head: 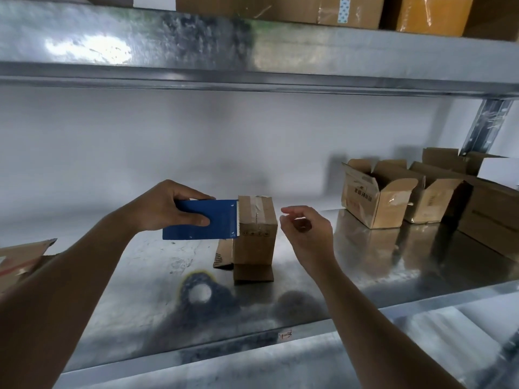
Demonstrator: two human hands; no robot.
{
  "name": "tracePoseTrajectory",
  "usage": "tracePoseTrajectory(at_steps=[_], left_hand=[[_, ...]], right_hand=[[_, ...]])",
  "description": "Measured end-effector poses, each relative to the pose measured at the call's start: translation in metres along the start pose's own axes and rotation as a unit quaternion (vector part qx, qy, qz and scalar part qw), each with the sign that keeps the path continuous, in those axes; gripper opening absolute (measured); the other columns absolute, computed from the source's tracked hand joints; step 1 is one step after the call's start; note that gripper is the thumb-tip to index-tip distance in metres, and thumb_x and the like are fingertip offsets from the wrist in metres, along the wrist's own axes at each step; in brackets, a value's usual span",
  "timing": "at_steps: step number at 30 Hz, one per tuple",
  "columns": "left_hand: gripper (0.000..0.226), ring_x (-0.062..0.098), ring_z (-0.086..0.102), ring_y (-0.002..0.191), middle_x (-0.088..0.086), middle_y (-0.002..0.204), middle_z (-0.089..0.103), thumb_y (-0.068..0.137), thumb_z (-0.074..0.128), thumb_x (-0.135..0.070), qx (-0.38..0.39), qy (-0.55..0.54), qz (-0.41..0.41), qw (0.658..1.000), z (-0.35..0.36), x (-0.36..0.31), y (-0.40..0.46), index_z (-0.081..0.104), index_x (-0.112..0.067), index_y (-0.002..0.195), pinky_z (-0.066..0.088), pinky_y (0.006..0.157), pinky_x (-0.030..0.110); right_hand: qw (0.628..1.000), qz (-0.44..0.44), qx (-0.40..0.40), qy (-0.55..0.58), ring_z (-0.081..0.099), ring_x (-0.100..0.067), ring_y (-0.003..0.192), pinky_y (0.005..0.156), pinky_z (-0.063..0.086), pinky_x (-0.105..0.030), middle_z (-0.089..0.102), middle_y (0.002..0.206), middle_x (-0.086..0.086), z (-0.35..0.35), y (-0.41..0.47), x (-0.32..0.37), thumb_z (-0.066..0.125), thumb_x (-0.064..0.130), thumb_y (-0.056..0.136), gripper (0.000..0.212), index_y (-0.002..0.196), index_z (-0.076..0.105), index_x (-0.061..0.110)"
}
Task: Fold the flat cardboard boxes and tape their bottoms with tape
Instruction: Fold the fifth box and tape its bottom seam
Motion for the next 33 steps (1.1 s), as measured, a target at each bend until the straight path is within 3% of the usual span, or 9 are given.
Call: tracePoseTrajectory(at_steps=[6,10,15,17,19,21,25,28,33], left_hand=[[0.055,0.011,0.074,0.104,-0.013,0.111,0.078,0.072,0.090,-0.029,0.007,0.003,0.003,1.000,0.000,0.001,0.003,0.075,-0.030,0.124,0.060,0.096,0.041],[0.054,0.011,0.074,0.104,-0.013,0.111,0.078,0.072,0.089,-0.029,0.007,0.000,0.006,1.000,0.000,0.003,0.002,0.075,-0.030,0.124,0.060,0.095,0.040],[0.054,0.010,0.074,0.103,-0.012,0.111,0.078,0.072,0.090,-0.028,0.013,-0.006,0.006,1.000,0.001,0.004,-0.001,0.075,-0.030,0.123,0.060,0.095,0.038],[0.053,0.010,0.074,0.103,-0.013,0.110,0.078,0.072,0.090,-0.028,0.015,-0.008,0.007,1.000,0.002,0.003,-0.004,0.076,-0.030,0.123,0.060,0.094,0.038],[0.052,0.010,0.074,0.103,-0.013,0.110,0.078,0.072,0.089,-0.029,0.014,-0.006,0.009,1.000,0.002,0.003,-0.005,0.076,-0.031,0.123,0.060,0.094,0.038],[0.052,0.009,0.074,0.103,-0.014,0.110,0.078,0.072,0.090,-0.030,0.015,0.001,0.010,1.000,0.002,0.003,-0.006,0.076,-0.031,0.123,0.060,0.094,0.038],[0.053,0.008,0.074,0.104,-0.016,0.111,0.078,0.072,0.090,-0.032,0.015,0.010,0.013,1.000,0.001,0.002,-0.007,0.075,-0.031,0.124,0.060,0.094,0.038],[0.054,0.008,0.074,0.103,-0.016,0.111,0.078,0.072,0.090,-0.032,0.018,0.013,0.015,1.000,0.001,0.001,-0.009,0.075,-0.031,0.124,0.061,0.093,0.036],[0.056,0.008,0.074,0.101,-0.015,0.109,0.078,0.069,0.090,-0.032,-0.004,-0.011,0.015,1.000,-0.006,0.005,-0.018,0.075,-0.031,0.123,0.061,0.091,0.032]], right_hand=[[0.982,-0.155,0.019,-0.108,0.065,0.002,0.075,0.070,0.049,-0.006,0.070,0.086,0.010,0.017,0.001,0.026,0.086,0.015,0.084,0.008,0.092,0.083,0.014],[0.961,-0.220,0.048,-0.158,0.058,0.002,0.082,0.076,0.048,-0.006,0.071,0.098,0.002,0.027,-0.005,0.033,0.082,0.009,0.087,0.010,0.097,0.082,0.012],[0.960,-0.219,0.037,-0.172,0.059,-0.002,0.087,0.083,0.043,0.000,0.071,0.103,-0.003,0.028,-0.009,0.028,0.079,0.005,0.089,0.014,0.102,0.082,0.008],[0.958,-0.216,0.046,-0.184,0.065,-0.010,0.088,0.084,0.047,-0.004,0.072,0.103,-0.003,0.031,-0.010,0.022,0.079,0.009,0.090,0.016,0.105,0.082,0.010],[0.949,-0.223,0.043,-0.218,0.067,-0.018,0.093,0.080,0.058,-0.023,0.071,0.108,-0.001,0.032,-0.010,0.021,0.079,0.015,0.091,0.015,0.106,0.082,0.014],[0.931,-0.240,0.035,-0.272,0.064,-0.020,0.103,0.082,0.059,-0.035,0.069,0.122,0.002,0.033,-0.011,0.028,0.077,0.023,0.094,0.017,0.110,0.081,0.019],[0.913,-0.282,0.115,-0.270,0.055,-0.016,0.134,0.114,0.039,-0.031,0.060,0.147,0.003,0.057,-0.016,0.060,0.057,0.030,0.105,0.037,0.139,0.065,0.019],[0.892,-0.242,0.209,-0.319,0.048,-0.016,0.141,0.124,0.022,-0.031,0.055,0.153,0.007,0.088,-0.015,0.056,0.045,0.037,0.110,0.037,0.142,0.060,0.026],[0.914,-0.170,0.229,-0.288,0.051,-0.015,0.140,0.115,0.044,-0.037,0.058,0.149,0.009,0.087,-0.009,0.037,0.053,0.033,0.108,0.036,0.142,0.063,0.029]])
Point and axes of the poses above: each hand's wrist, its own y-axis towards the middle knuckle, its own z-axis out of the palm, x = y × z, the point moved 10 cm from there along y, towards the middle knuckle
